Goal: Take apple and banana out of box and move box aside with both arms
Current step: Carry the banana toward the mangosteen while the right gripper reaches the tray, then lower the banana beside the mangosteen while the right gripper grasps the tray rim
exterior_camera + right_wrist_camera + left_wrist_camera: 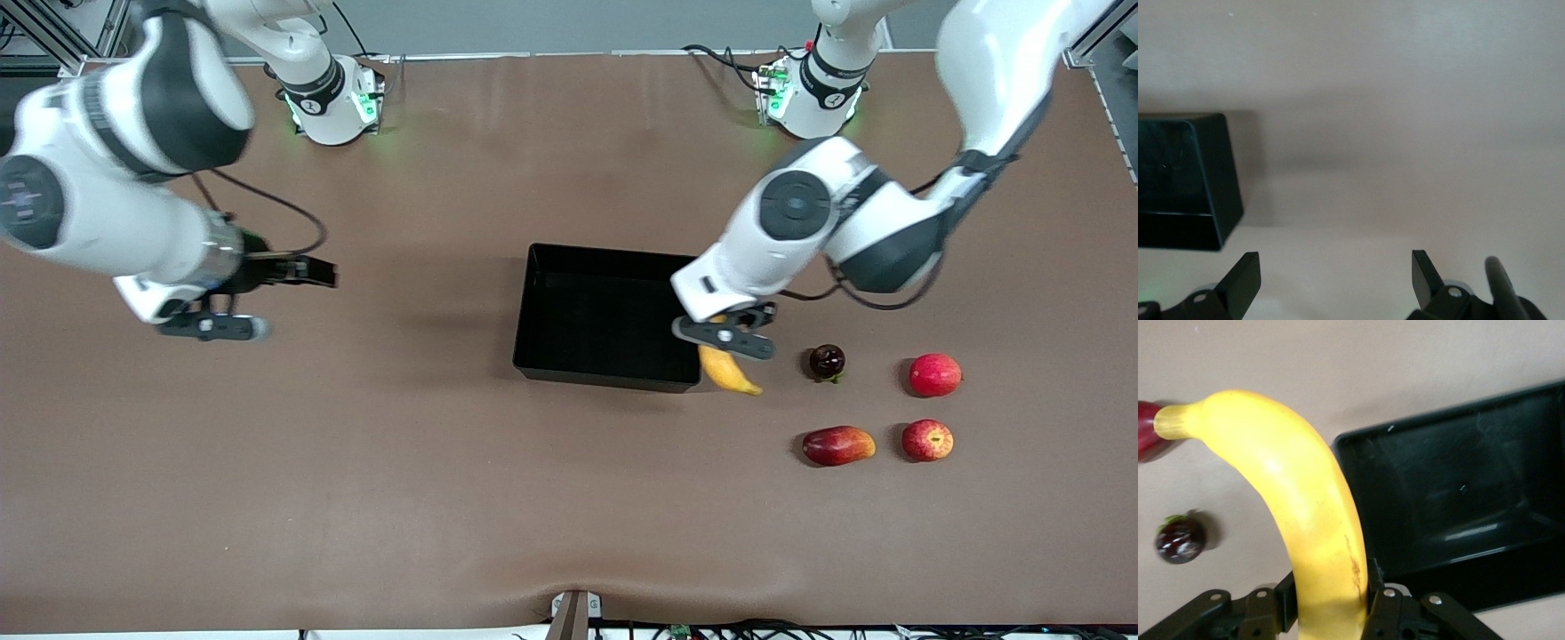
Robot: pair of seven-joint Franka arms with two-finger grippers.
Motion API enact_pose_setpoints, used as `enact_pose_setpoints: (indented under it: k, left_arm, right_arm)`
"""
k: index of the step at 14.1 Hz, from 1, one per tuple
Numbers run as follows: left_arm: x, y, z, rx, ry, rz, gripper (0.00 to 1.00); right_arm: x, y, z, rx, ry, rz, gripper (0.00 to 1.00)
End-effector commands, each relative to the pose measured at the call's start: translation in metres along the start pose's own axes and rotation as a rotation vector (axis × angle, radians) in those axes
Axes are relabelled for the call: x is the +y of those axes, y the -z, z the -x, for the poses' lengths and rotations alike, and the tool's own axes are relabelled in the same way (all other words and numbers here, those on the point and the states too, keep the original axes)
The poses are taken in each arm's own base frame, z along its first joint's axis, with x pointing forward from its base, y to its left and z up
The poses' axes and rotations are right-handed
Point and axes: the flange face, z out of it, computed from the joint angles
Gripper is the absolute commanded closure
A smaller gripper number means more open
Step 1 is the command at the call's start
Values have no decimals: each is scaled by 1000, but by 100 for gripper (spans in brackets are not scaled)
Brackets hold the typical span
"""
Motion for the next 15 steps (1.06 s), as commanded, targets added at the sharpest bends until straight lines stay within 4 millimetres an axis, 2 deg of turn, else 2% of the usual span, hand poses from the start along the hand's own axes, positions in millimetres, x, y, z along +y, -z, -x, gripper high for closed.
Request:
enact_pose_setpoints:
  k: [1, 4, 6, 8, 10, 12, 13, 15]
  left_arm:
    - [-55, -3, 29, -28, -100, -35, 100]
    - [-106, -24, 55, -67, -133, -88, 100]
    - [-128, -47, 69, -96, -157, -167, 100]
    - [-144, -61, 77, -110, -169, -207, 100]
    - [-159, -70, 81, -122, -197, -188, 100]
    - [-183, -77, 84, -134, -222, -173, 100]
    - [-197, -80, 85, -115, -230, -159, 100]
    - [-215, -100, 93, -76, -220, -127, 100]
  right_arm:
    - [-39, -44, 7, 16, -18, 6, 0]
    - [-88, -94, 10, 18, -33, 21, 0]
    - [-124, -131, 17, 22, -44, 32, 0]
    - [-147, -158, 21, 33, -20, 34, 0]
    - [-160, -184, 19, 40, -3, 36, 0]
    - [-177, -214, 24, 43, 6, 42, 0]
    - [-182, -221, 23, 58, -13, 33, 0]
    - [-195, -239, 25, 73, -34, 26, 0]
